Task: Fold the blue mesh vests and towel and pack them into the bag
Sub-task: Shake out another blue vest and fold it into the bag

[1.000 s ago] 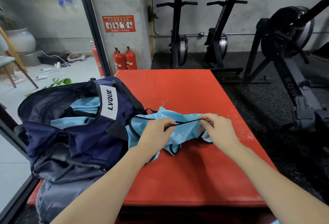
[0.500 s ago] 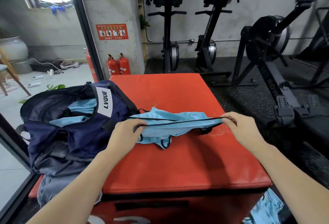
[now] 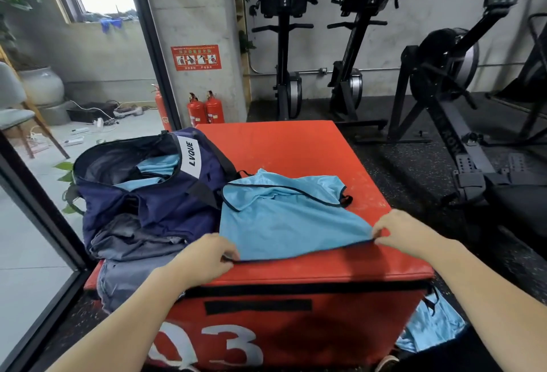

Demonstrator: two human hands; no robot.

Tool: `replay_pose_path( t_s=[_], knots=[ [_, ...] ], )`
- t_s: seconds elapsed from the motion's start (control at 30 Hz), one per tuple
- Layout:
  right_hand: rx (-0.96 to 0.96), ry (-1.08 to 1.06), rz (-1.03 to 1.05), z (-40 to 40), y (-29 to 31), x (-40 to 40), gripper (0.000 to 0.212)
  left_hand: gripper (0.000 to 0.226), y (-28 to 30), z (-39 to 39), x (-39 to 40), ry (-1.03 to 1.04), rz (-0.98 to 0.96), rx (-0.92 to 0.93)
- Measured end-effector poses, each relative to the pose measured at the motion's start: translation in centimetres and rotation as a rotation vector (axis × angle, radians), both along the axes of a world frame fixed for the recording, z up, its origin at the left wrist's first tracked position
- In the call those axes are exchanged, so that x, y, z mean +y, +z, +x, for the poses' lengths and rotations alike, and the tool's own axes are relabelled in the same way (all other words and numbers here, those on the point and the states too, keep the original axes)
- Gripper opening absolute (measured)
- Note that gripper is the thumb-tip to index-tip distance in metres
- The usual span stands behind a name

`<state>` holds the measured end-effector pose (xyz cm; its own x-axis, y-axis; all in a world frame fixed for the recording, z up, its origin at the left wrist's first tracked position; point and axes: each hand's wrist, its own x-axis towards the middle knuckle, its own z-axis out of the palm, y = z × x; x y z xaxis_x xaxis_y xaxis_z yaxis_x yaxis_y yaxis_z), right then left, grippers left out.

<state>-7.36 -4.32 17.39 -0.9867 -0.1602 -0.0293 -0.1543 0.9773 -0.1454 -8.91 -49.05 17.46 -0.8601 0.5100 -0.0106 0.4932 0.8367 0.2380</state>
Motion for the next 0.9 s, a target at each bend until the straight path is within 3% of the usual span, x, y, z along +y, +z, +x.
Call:
replay_pose_path(
  t_s=[0.1, 0.23, 0.5, 0.77, 0.9],
  knots=[
    [-0.070, 0.008, -0.026, -0.1, -0.5, -1.4, 0.029, 0.021, -0.3, 0.4, 0.3, -0.021, 0.050, -0.036],
    [0.061, -0.014, -0.177, -2.3, -0.3, -3.9, 0.025, 0.018, -0.3, -1.7, 1.8, 0.088, 0.228, 0.084],
    [0.160, 0.039, -0.344, -9.2, -0.4, -10.4, 0.021, 0.030, 0.5, -9.6, 6.4, 0.166, 0.296, 0.329],
    [0.059, -0.049, -0.234, -14.9, -2.6, -10.7, 0.037, 0.044, 0.0, -16.6, 6.8, 0.208, -0.131, 0.381],
    [0.028, -0.108, -0.269, -16.3, -3.6, -9.0, 0.041, 0.036, -0.4, -18.2, 5.6, 0.281, -0.098, 0.382]
  ],
)
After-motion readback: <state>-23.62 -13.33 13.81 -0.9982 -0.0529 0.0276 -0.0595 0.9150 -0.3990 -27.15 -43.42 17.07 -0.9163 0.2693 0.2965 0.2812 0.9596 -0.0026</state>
